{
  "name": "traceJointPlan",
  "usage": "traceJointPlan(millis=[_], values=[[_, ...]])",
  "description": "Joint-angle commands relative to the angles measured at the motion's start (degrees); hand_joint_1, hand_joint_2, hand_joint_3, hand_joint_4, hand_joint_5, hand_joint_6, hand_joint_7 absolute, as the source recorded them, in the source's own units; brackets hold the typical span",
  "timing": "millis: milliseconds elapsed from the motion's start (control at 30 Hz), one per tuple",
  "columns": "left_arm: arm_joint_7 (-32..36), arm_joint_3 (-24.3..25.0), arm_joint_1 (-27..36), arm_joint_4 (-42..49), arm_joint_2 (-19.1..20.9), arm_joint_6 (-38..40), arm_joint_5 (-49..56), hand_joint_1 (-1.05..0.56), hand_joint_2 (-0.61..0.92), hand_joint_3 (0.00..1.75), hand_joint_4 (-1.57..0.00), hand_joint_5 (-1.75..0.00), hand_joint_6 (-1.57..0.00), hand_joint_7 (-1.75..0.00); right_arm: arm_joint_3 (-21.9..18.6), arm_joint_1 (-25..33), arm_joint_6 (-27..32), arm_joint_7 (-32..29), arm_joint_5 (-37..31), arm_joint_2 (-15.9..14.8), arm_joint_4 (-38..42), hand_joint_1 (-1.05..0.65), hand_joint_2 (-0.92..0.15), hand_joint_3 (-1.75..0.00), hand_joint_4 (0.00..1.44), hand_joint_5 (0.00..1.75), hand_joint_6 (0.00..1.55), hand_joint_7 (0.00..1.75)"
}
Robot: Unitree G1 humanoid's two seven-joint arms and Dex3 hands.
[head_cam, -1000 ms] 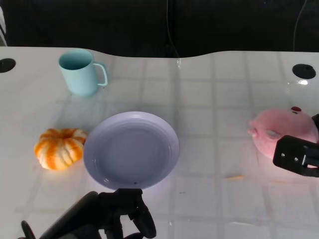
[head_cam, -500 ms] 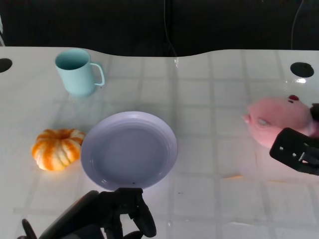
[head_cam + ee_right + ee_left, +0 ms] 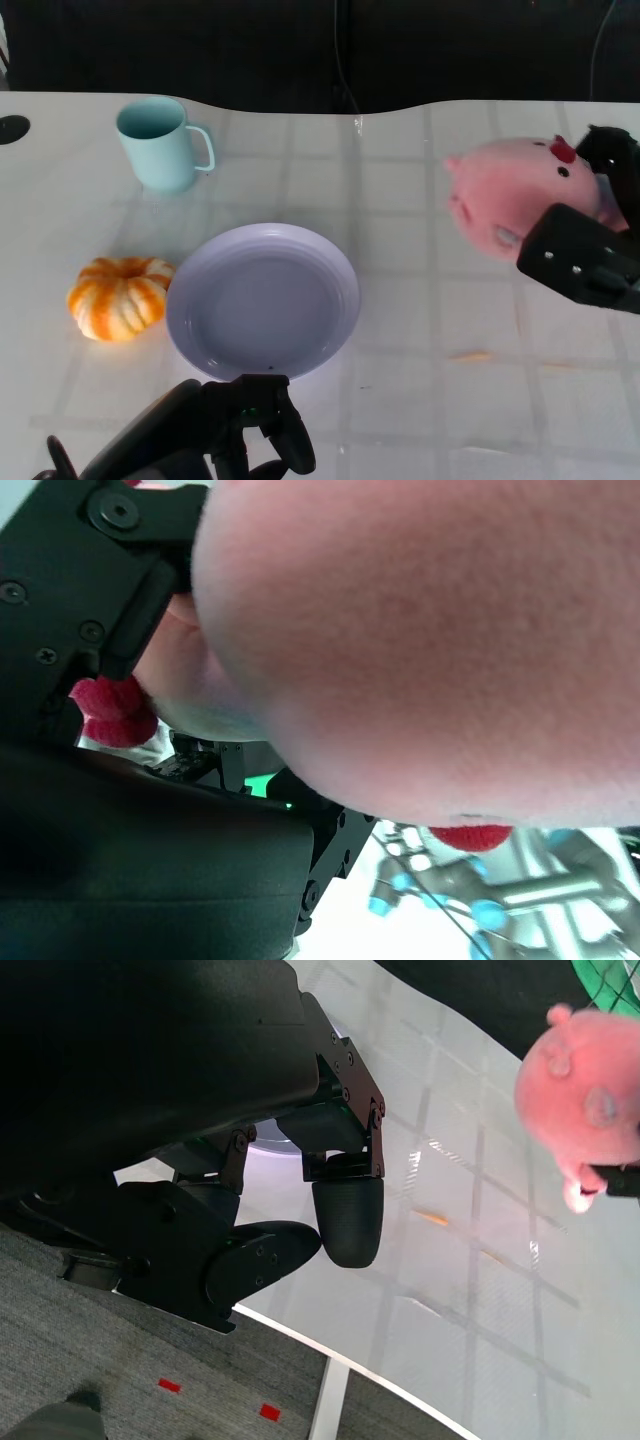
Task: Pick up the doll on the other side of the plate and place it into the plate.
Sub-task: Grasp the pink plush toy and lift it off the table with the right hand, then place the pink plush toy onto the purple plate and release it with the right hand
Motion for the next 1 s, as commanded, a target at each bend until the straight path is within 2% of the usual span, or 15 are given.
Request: traceJointPlan(millis=[33,200,333,467,700,867,1000], values=[[-0.03,0.22,-0.03,0.87,0.51,-0.79,0.18,-0.16,0.69,0.82,-0.65,-1.75,-0.63,-1.28,-0.43,0.30,0.66,2.53,0.41,0.85,-5.90,-0.21,-0.30,-1.41,0.95,1.75,0.82,1.75],[-0.16,0.34,-0.23,1.44,0.52,-0.89,0.05,-0.16,0.69,0.83,-0.65,-1.74,-0.63,-1.27,0.56,-0.18,-0.54,5.02,0.22,3.40,-10.67,-0.20,-0.28,-1.43,0.97,1.75,0.82,1.75],[-0.03,0.29,-0.13,1.77,0.62,-1.60,0.24,-0.16,0.69,0.82,-0.65,-1.75,-0.63,-1.27,3.22,-1.67,-0.98,6.37,-1.42,6.61,-12.51,-0.20,-0.27,-1.44,0.95,1.75,0.80,1.73],[0.22,0.17,-0.10,2.28,0.40,-2.42,0.33,-0.16,0.69,0.82,-0.65,-1.75,-0.63,-1.27,5.00,-2.78,-0.56,7.87,-2.05,9.83,-12.82,-0.21,-0.36,-1.33,0.96,1.75,0.78,1.74],[0.24,0.18,-0.04,3.12,0.60,-4.13,0.63,-0.15,0.69,0.82,-0.67,-1.75,-0.64,-1.27,9.29,-4.60,-1.06,7.88,-4.05,16.36,-9.39,-0.21,-0.38,-1.24,0.92,1.75,0.76,1.72],[0.08,-0.26,-0.16,3.10,0.62,-3.81,1.62,-0.16,0.68,0.82,-0.71,-1.75,-0.64,-1.27,11.78,-5.93,-4.03,5.28,-5.06,20.02,-4.50,-0.19,-0.37,-1.19,0.96,1.75,0.77,1.75],[0.31,-0.61,-0.05,3.20,0.42,-4.13,2.19,-0.16,0.68,0.82,-0.70,-1.75,-0.64,-1.27,13.48,-7.01,-5.70,3.21,-6.27,21.83,-0.36,-0.20,-0.38,-1.18,0.97,1.75,0.77,1.75]])
